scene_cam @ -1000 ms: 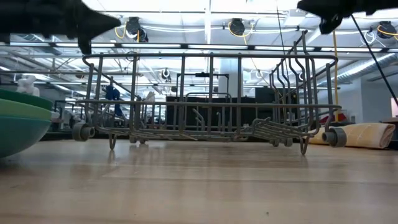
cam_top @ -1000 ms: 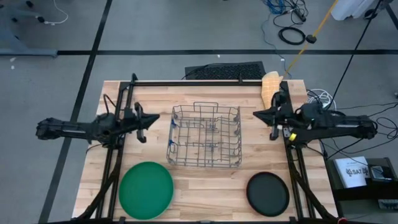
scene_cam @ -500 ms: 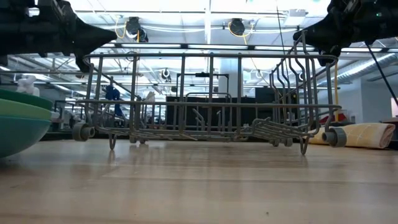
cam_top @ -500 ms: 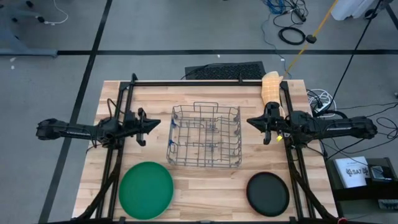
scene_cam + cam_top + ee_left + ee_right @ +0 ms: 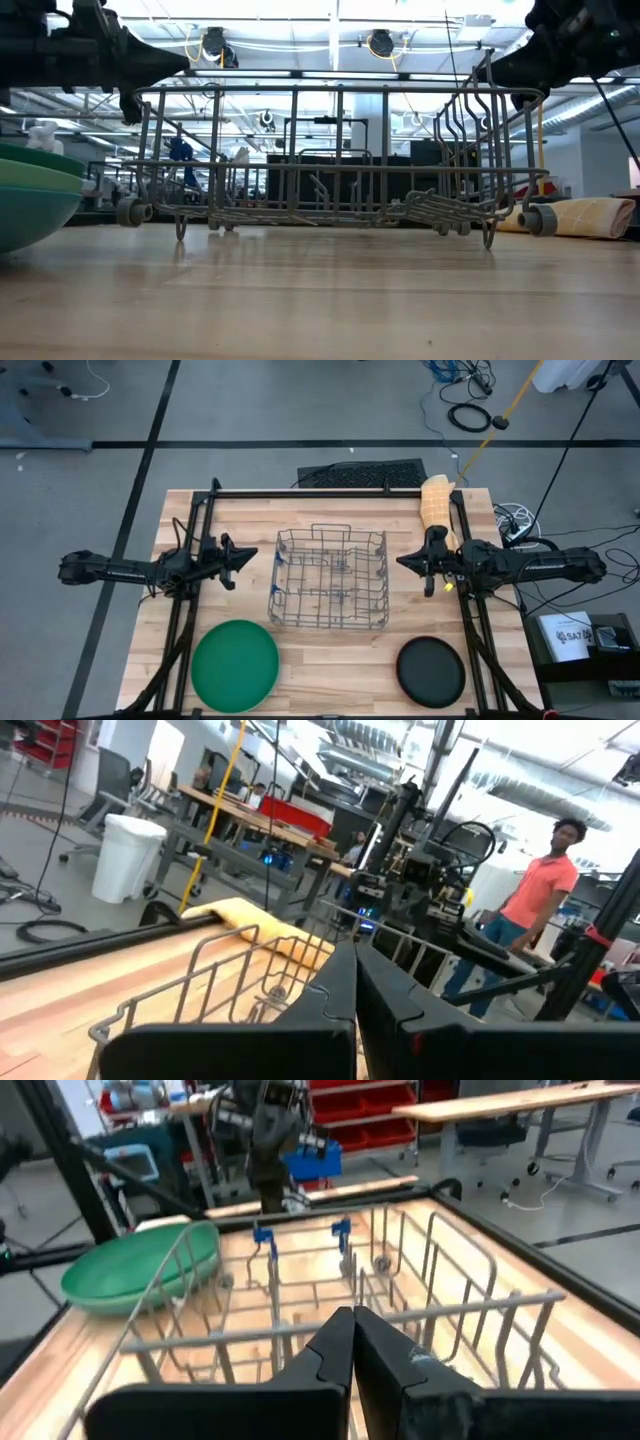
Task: Sort dishes
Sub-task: Put the green plate into the dish rack
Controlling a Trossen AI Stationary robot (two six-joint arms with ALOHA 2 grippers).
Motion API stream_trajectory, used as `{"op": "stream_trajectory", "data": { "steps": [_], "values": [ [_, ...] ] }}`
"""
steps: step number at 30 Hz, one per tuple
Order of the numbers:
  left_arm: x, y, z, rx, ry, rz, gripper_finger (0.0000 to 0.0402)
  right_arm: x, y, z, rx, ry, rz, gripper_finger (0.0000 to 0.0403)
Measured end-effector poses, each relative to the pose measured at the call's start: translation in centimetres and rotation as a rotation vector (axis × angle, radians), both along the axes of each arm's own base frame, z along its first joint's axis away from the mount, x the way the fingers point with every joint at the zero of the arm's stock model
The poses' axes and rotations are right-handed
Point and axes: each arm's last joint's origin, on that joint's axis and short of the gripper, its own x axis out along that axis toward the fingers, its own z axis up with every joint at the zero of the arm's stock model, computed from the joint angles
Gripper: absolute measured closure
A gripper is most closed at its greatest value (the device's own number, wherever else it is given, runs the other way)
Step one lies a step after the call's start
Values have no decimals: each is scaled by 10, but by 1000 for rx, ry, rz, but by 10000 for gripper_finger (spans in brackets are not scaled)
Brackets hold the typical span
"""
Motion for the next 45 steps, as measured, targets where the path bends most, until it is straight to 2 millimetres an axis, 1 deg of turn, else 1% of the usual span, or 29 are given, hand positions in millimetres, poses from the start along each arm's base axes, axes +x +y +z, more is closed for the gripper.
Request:
{"op": "stream_trajectory", "data": {
  "steps": [3, 7, 9, 11, 14, 16, 20, 22, 24, 26, 30, 32, 35, 37, 38, 42, 45],
  "values": [
    [0, 0, -2, 8, 23, -11, 401, 0, 2, 0, -25, 5, 60, 397],
    [2, -5, -7, 116, 89, -160, 401, 0, 2, 0, -44, 9, 87, 397],
    [2, -7, -10, 135, 124, -220, 400, 0, 2, -2, -46, 25, 86, 397],
    [3, -9, -13, 135, 147, -238, 389, 0, 2, -3, -46, 35, 86, 397],
    [3, -12, -12, 135, 188, -279, 350, 0, 2, -3, -46, 37, 86, 397],
    [4, -16, -4, 141, 176, -335, 314, 0, 2, -3, -46, 37, 86, 397],
    [4, -24, 23, 154, 106, -430, 230, 0, 2, -3, -48, 37, 86, 397],
    [5, -29, 40, 155, 128, -470, 196, 0, 2, -3, -61, 34, 88, 397],
    [8, -34, 53, 150, 232, -495, 179, 0, 2, -2, -75, 23, 89, 397],
    [11, -38, 65, 145, 390, -474, 174, 0, 2, 0, -94, 10, 91, 397],
    [19, -47, 82, 142, 750, -433, 187, 0, 2, 3, -138, -22, 94, 397],
    [23, -53, 86, 136, 925, -444, 200, 0, 2, 3, -156, -20, 95, 397],
    [26, -62, 82, 102, 1196, -455, 219, 1, 2, 3, -175, -18, 97, 397],
    [28, -67, 72, 65, 1340, -481, 230, 0, 2, 3, -182, -18, 98, 397],
    [30, -71, 66, 47, 1386, -505, 234, 1, 2, 3, -185, -18, 98, 397],
    [39, -81, 51, 9, 1465, -569, 239, 1, 2, 3, -186, -17, 98, 397],
    [45, -85, 45, 15, 1478, -570, 234, 1, 2, 3, -186, -17, 98, 397]
  ]
}}
